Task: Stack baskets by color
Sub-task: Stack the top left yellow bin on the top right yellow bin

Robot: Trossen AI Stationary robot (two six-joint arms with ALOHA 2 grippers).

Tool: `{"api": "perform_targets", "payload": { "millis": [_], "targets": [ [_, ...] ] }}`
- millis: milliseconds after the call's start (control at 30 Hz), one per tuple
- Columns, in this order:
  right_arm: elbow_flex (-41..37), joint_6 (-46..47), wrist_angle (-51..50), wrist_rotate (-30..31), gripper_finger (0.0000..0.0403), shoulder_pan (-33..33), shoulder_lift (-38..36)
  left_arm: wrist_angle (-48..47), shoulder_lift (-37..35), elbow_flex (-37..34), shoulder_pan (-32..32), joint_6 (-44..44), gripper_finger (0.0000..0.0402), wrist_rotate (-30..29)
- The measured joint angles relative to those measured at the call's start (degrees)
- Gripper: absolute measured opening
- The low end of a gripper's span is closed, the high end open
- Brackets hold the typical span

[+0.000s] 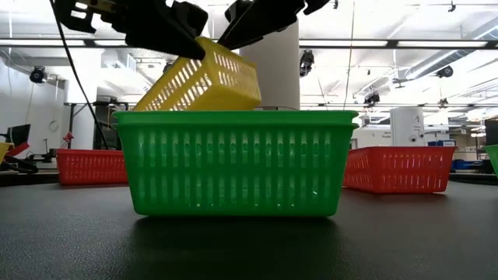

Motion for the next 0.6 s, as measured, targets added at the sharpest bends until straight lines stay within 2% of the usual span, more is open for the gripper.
{"api": "perform_targets", "payload": {
  "millis": [400,600],
  "targets": [
    [-0.1,-0.1,-1.1,-3.0,0.0164,-0.5,0.5,4.0,0.0,0.0,0.0,6.1,0.0,-0.4],
    [-0.2,-1.6,-1.5,-3.2,0.0108,-0.5,0.5,4.1,0.0,0.0,0.0,6.2,0.0,-0.5]
  ]
}}
